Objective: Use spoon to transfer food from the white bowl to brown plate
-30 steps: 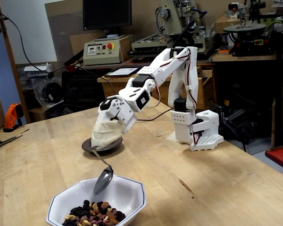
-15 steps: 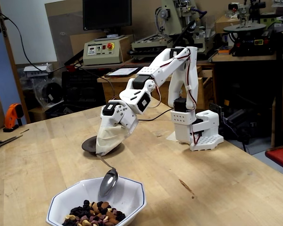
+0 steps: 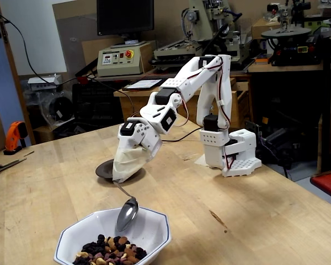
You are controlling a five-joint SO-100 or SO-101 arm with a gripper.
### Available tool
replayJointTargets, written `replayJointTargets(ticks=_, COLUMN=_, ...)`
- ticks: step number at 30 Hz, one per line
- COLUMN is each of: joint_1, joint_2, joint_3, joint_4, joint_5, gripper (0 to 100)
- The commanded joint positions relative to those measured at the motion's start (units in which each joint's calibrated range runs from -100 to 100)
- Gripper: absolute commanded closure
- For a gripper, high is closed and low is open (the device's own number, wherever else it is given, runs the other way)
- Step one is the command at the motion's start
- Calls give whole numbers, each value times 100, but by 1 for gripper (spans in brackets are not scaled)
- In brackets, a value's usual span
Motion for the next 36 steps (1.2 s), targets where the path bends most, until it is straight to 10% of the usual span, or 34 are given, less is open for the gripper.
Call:
replayJointTargets(ticks=1, joint_1=-22, joint_2=-53, joint_3=-58, joint_4=7, joint_5=-5, gripper=96)
replayJointTargets(ticks=36, joint_1=-29, joint_2=1205, joint_3=-155, joint_4=-48, joint_5=5, gripper=96)
